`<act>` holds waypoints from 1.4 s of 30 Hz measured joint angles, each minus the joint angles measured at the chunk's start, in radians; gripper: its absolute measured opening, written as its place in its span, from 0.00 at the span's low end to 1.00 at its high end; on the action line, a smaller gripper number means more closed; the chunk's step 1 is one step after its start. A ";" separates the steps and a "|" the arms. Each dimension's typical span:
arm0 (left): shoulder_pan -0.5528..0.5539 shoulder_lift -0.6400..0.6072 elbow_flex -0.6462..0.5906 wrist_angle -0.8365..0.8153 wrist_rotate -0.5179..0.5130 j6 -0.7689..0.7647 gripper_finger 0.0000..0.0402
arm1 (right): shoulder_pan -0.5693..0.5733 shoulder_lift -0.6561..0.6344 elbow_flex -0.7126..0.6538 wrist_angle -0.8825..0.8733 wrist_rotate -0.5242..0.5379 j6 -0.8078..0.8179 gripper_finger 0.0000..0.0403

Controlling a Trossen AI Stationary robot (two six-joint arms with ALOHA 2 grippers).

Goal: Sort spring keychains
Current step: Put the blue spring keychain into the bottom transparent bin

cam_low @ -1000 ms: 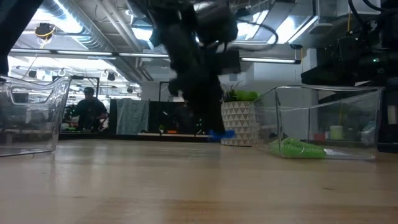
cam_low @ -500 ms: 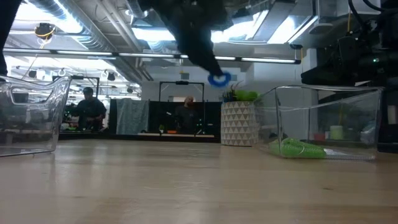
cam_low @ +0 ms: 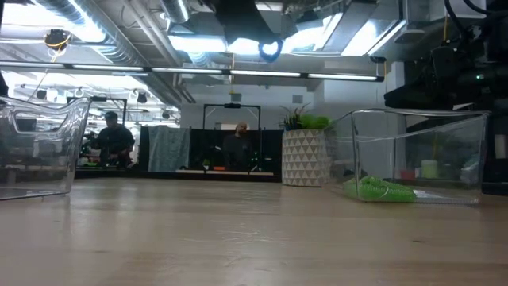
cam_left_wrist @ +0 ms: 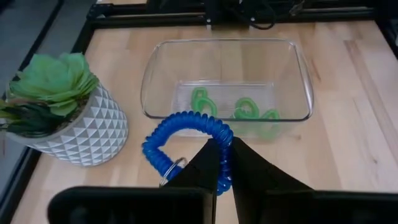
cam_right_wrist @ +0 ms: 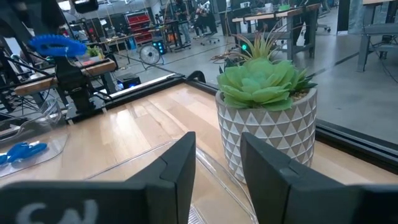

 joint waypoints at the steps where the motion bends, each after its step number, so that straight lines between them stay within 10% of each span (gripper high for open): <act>1: -0.002 -0.003 0.000 -0.002 -0.002 0.000 0.05 | 0.000 0.000 0.000 0.000 0.000 0.000 0.31; 42: -0.552 -0.375 0.000 -0.329 0.093 -0.065 0.05 | 0.000 0.000 0.000 0.000 0.000 0.000 0.31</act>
